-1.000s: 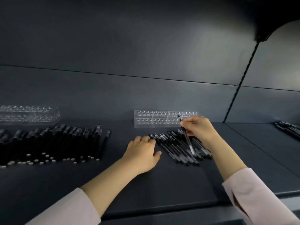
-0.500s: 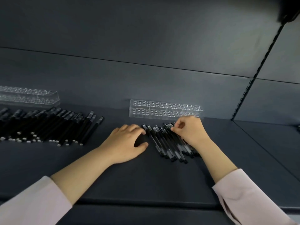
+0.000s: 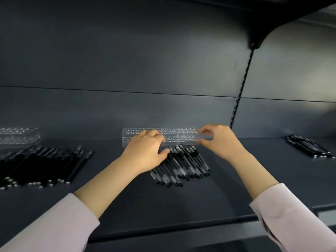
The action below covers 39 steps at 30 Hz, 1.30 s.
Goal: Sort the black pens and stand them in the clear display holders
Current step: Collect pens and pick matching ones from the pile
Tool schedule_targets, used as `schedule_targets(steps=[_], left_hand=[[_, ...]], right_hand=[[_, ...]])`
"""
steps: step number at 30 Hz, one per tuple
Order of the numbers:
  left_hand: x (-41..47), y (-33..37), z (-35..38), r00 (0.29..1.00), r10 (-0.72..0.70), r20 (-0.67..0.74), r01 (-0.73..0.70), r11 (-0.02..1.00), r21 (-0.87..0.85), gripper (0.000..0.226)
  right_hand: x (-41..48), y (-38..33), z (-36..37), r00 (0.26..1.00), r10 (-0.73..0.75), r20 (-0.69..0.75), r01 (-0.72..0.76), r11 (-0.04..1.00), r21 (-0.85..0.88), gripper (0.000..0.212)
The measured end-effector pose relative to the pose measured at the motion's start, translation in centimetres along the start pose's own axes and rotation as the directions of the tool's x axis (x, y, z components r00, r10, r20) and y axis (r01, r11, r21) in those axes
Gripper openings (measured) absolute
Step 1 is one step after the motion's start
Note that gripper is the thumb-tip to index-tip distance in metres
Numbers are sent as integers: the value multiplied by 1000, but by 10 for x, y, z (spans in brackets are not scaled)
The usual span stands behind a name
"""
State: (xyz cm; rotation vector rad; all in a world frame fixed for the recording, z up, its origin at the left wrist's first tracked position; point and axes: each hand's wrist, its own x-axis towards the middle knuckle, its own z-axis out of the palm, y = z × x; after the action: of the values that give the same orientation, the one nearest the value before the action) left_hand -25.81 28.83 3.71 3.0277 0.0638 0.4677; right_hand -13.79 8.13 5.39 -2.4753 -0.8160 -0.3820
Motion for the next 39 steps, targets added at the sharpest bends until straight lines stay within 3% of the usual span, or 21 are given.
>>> schedule_targets(steps=[4, 11, 22, 29, 39], left_hand=[[22, 55, 0, 998, 59, -8, -59, 998, 1, 49], [58, 171, 33, 993, 115, 21, -114, 992, -61, 45], [137, 373, 96, 998, 19, 56, -9, 985, -172, 43], [201, 433, 136, 977, -79, 197, 130, 957, -261, 45], [288, 487, 176, 948, -186, 259, 264, 913, -310, 57]], right_hand=[[-22, 40, -34, 998, 58, -31, -59, 998, -26, 39], [-70, 155, -100, 980, 184, -79, -187, 982, -28, 38], [-106, 364, -185, 947, 309, -90, -308, 951, 28, 25], [-79, 449, -190, 920, 389, -52, -383, 918, 105, 22], [-19, 530, -172, 902, 431, 31, -431, 892, 133, 41]])
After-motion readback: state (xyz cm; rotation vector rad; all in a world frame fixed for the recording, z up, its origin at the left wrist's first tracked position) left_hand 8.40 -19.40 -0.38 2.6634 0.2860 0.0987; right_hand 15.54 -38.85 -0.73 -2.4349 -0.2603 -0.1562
